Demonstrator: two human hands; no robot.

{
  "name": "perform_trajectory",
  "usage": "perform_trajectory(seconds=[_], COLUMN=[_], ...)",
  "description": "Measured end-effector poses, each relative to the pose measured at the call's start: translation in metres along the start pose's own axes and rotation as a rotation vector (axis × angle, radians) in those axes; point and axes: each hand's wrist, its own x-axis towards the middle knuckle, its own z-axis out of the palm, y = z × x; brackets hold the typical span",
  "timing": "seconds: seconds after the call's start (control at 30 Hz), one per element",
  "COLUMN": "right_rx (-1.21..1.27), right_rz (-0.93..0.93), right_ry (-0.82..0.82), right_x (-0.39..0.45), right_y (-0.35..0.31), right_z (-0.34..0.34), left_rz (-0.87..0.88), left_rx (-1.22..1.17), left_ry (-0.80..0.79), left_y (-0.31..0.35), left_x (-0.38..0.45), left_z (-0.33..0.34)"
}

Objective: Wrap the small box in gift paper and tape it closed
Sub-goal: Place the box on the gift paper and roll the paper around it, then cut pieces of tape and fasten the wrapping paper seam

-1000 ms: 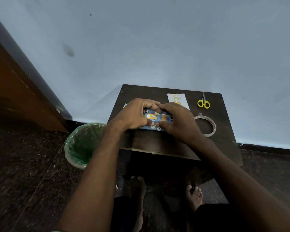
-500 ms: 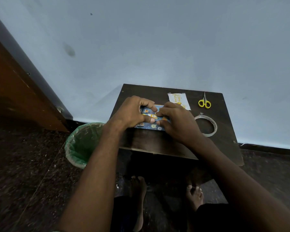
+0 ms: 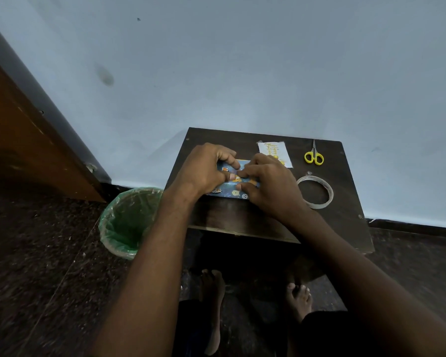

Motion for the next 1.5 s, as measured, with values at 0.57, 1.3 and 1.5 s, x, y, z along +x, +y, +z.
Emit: perform_trajectory(seconds=[0.57, 1.3, 1.5], right_rx=[0.062, -0.078, 0.626], right_rz=[0.046, 0.402, 0.24], right_ry=[-0.008, 0.151, 0.201], right_x=[0.004, -0.003, 0.007], right_y=[0.001, 0.101, 0.035], right_z=[-0.011, -0.061, -0.074], left_rz=[-0.036, -0.112, -0.165], left_rx=[-0.039, -0.438, -0.619], left_ry=[0.108, -0.036, -0.028], left_y=[0.026, 0.035, 0.039], left_x=[0.0, 0.008, 0.01], left_z=[0.029, 0.045, 0.044])
